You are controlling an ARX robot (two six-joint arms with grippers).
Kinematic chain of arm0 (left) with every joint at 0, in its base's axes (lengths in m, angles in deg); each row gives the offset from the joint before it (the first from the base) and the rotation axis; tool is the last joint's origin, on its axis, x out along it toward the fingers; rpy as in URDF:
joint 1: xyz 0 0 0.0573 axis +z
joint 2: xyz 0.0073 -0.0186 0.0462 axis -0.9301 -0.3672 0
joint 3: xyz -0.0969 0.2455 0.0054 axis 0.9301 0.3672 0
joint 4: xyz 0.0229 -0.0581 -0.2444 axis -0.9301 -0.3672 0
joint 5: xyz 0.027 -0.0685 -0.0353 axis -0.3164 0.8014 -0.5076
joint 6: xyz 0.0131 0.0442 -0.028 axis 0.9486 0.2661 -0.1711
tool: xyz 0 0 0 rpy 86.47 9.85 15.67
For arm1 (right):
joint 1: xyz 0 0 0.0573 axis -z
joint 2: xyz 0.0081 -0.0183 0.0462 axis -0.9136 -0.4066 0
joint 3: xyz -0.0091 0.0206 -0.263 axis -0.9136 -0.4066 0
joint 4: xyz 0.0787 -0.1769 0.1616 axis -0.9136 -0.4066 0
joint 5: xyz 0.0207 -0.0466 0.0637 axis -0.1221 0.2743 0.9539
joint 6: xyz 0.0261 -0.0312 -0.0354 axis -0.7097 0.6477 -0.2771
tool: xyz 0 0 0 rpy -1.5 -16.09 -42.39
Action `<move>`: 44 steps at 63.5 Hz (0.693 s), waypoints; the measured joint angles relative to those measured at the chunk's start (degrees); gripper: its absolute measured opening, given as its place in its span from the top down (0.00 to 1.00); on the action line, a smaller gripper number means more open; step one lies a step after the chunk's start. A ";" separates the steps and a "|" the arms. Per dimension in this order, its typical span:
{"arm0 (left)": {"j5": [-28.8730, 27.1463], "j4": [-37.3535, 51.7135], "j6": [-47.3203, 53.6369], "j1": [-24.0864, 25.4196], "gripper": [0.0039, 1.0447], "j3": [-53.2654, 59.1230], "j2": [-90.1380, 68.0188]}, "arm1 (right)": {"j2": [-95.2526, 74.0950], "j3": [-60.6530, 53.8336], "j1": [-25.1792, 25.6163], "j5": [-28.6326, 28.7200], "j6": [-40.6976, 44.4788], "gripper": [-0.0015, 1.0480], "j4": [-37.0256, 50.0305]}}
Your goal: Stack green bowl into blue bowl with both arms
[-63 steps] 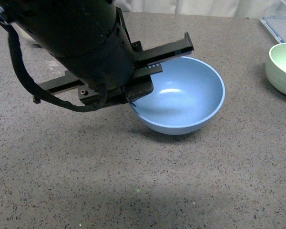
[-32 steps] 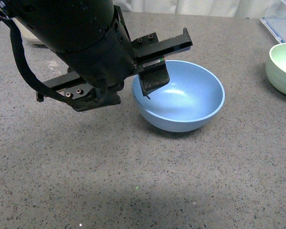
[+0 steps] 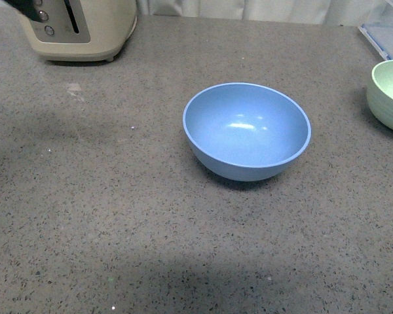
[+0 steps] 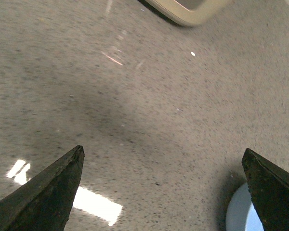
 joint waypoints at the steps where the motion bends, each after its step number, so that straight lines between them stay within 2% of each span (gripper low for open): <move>1: 0.13 -0.07 0.00 0.44 0.06 0.44 0.55 | 0.00 0.00 0.00 0.00 0.00 0.09 0.00; 5: 0.33 0.28 0.46 1.92 0.06 2.60 2.82 | 0.00 0.00 0.00 0.00 0.00 0.09 0.00; 7: 0.00 7.21 4.44 2.38 0.11 5.64 3.76 | 0.00 0.00 0.00 0.00 0.00 0.09 0.00; 14: 1.33 40.19 21.51 3.34 0.30 19.91 5.97 | 0.00 0.00 0.00 -0.02 0.00 0.09 0.00; 19: 2.12 54.38 31.36 4.00 0.43 25.86 8.17 | 0.00 0.00 0.00 -0.02 0.00 0.09 0.00; 21: 2.43 57.09 33.03 4.35 0.48 27.04 9.42 | 0.00 0.00 0.00 -0.02 0.00 0.09 0.00; 38: 4.50 58.31 38.62 6.86 0.95 35.89 18.64 | 0.00 0.00 0.00 -0.02 0.00 0.09 0.00; 44: 8.37 57.24 39.01 9.68 0.96 37.86 22.05 | 0.00 0.00 0.00 0.00 0.00 0.09 0.00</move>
